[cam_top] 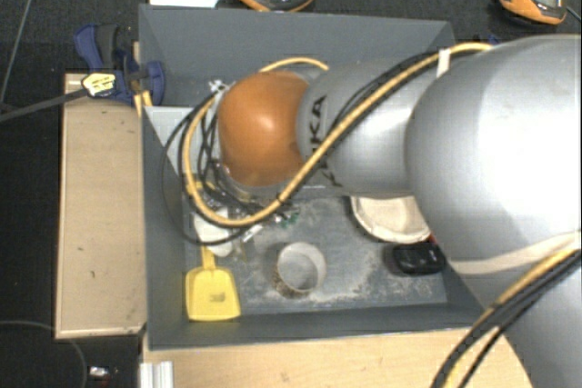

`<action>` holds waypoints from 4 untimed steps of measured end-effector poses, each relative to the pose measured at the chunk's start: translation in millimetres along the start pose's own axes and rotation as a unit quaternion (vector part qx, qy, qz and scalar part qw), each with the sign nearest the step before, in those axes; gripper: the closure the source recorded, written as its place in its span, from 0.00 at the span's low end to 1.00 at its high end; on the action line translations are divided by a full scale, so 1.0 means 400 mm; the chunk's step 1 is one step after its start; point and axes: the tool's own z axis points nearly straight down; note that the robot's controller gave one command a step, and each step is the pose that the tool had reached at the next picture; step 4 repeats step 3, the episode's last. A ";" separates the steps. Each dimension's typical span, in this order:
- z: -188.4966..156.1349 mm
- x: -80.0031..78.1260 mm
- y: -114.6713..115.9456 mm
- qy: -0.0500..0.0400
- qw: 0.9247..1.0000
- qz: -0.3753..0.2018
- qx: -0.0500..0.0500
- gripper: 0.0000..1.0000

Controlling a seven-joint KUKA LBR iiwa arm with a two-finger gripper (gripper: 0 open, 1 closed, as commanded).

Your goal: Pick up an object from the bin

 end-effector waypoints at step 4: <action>-0.201 0.000 0.002 -0.001 1.000 0.001 0.000 1.00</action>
Offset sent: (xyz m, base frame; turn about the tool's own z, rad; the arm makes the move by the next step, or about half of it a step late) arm -0.0008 -0.0003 0.0665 0.0007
